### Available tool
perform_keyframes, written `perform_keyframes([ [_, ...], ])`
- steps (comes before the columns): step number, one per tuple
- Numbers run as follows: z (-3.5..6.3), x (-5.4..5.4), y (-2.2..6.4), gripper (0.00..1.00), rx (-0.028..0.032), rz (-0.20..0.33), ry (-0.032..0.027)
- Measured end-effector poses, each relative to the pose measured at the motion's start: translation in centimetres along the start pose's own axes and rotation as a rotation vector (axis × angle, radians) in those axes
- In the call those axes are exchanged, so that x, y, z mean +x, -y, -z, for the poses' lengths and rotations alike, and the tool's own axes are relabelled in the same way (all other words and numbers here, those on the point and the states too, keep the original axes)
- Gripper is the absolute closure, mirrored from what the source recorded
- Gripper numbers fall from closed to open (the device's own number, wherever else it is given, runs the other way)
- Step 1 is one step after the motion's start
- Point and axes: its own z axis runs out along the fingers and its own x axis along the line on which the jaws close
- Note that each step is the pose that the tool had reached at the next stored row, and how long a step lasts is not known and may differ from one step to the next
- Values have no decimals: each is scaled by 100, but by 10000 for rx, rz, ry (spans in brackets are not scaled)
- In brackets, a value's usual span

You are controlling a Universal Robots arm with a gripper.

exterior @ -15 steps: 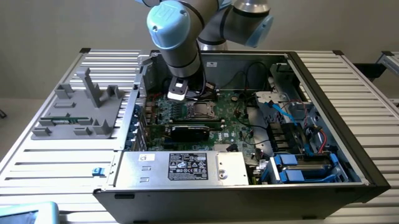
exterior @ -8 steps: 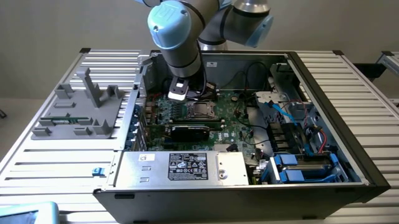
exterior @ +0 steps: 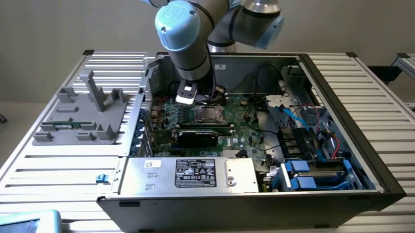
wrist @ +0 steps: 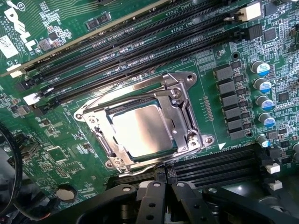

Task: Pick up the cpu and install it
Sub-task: 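Install the first cpu locking lever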

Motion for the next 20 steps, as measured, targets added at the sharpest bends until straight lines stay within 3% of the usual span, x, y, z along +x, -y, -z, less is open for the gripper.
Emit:
perform_keyframes([
  [20,-16,41,12,89,-16,-133,-61],
])
